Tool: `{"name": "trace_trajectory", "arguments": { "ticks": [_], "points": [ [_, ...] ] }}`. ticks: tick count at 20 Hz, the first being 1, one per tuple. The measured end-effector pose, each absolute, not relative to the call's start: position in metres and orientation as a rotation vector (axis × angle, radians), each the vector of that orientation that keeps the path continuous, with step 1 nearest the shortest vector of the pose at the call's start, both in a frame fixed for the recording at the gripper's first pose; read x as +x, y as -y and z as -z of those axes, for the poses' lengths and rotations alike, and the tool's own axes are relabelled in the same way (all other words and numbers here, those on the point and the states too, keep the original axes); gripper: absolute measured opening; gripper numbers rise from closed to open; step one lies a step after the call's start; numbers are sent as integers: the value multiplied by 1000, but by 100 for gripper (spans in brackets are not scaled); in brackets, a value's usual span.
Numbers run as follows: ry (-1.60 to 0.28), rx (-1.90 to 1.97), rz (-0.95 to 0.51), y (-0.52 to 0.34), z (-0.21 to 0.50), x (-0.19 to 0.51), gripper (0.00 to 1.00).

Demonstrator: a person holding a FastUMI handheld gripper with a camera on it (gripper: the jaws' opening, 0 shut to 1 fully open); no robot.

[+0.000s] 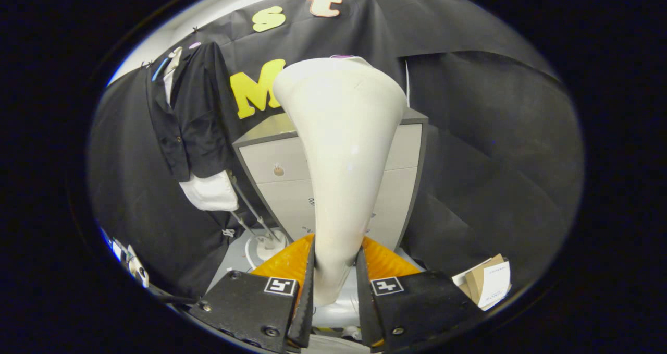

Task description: Iron the clothes twice with a garment steamer, once on the left side and once on the right side.

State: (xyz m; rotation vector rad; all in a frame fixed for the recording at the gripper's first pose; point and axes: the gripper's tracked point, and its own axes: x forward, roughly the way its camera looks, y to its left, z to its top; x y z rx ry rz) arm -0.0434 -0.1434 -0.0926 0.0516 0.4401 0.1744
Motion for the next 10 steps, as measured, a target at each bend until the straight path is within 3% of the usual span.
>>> {"name": "trace_trajectory", "arguments": {
  "ticks": [10],
  "points": [
    [-454, 30, -170, 140, 96, -49, 39]
  ]
}}
